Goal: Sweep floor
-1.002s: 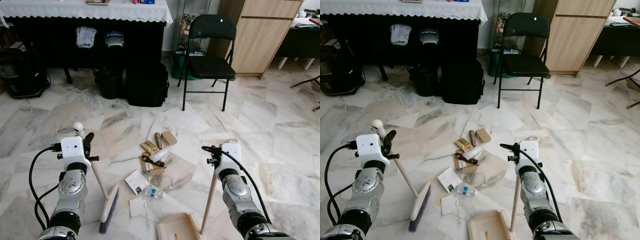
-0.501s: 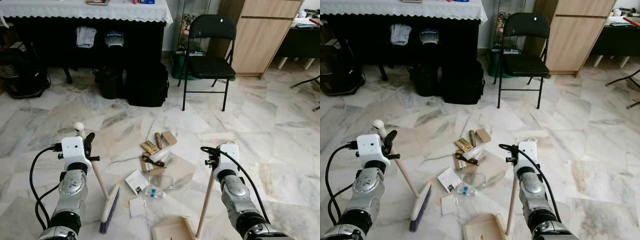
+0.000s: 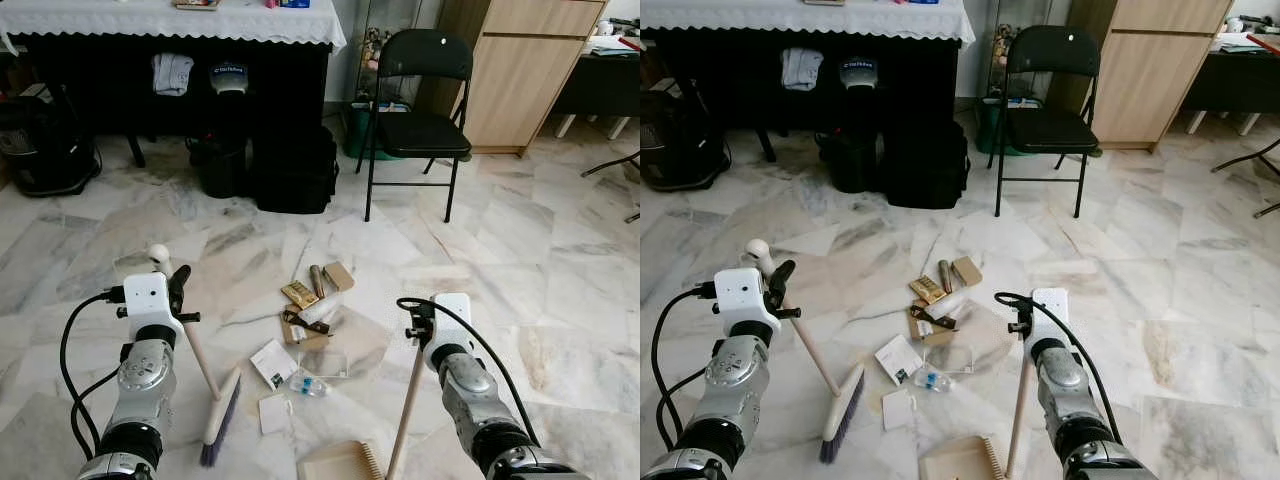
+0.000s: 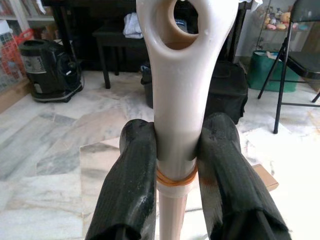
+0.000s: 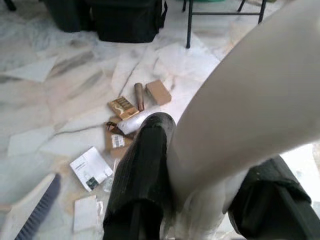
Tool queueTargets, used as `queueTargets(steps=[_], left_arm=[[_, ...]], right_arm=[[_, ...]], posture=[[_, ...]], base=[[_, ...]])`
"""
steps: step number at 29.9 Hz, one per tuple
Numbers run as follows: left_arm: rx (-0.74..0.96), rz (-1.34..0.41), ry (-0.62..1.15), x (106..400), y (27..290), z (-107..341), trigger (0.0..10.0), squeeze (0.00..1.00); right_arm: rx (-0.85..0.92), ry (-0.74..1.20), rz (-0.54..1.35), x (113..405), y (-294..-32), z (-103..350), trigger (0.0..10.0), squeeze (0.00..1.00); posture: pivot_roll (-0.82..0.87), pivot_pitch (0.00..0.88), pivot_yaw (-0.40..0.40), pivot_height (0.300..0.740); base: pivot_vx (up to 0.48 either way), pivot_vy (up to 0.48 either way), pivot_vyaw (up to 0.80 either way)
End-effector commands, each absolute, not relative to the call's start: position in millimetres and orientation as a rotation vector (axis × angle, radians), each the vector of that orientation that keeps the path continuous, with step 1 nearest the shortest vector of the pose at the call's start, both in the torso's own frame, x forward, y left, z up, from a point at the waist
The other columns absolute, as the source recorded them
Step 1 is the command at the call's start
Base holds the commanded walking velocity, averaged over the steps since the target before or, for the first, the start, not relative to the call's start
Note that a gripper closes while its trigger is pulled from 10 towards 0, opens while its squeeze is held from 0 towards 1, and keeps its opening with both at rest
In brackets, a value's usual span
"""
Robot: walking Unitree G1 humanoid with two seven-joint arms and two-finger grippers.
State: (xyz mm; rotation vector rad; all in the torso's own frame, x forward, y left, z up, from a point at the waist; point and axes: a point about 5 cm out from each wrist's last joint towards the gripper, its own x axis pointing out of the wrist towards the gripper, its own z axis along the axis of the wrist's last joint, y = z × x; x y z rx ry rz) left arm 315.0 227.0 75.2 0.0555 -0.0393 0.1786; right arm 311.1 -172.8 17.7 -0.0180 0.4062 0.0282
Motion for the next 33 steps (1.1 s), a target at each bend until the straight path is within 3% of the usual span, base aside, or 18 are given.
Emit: queueTargets(steps=[1,33], left_arm=[[0.046,0.163,-0.086,321.2,222.4,85.8,10.0,0.0],[0.048,0.149,-0.077,322.7,221.7,85.9,10.0,0.0]], right_arm=[[0.0,0.446,0.039,309.4,-172.9,14.3,10.0,0.0],[0.225,0.702,0.194,304.2,-168.3,7.0,10.0,0.0]], posture=[[0.01,0.0,-0.089,0.74],[0.01,0.0,-0.092,0.74]], base=[[0.0,0.0,0.0],[0.0,0.0,0.0]])
